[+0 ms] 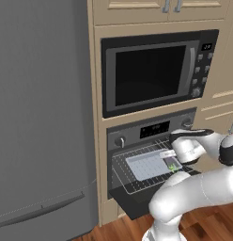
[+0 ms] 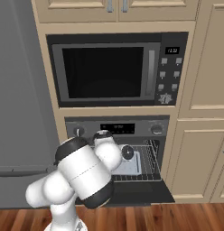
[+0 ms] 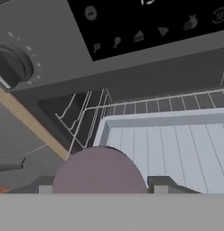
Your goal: Place the eggplant on the rack of the oven.
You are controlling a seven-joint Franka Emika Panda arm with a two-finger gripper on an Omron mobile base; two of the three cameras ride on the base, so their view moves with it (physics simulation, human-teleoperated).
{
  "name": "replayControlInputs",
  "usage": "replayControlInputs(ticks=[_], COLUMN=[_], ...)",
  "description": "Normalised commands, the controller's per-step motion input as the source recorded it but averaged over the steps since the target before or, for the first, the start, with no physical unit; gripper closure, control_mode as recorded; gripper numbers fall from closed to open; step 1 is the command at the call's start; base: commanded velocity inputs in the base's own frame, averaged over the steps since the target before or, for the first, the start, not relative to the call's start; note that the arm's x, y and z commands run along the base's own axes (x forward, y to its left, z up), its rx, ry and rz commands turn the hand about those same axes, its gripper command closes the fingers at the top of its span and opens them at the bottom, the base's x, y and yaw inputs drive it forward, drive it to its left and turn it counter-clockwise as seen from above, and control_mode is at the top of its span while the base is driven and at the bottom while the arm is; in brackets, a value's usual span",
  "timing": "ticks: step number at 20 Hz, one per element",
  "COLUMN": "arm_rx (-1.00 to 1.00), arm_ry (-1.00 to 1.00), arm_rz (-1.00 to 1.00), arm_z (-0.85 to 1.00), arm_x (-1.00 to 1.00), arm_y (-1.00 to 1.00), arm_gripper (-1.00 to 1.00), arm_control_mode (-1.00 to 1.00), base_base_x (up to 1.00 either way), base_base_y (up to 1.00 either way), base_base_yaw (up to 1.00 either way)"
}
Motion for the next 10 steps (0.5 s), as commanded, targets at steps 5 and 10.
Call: replayControlInputs(ticks=[5, 10], arm_rx=[0.00, 0.00], arm_ry=[0.04, 0.00], arm_rz=[0.00, 0.00], arm_z=[-0.36, -0.46], arm_x=[0.38, 0.27], arm_y=[0.00, 0.00], arm_gripper=[1.00, 1.00], arm_control_mode=[-1.00, -1.00], base_base_x=[0.00, 0.00], base_base_y=[0.00, 0.00], base_base_yaw=[0.00, 0.00])
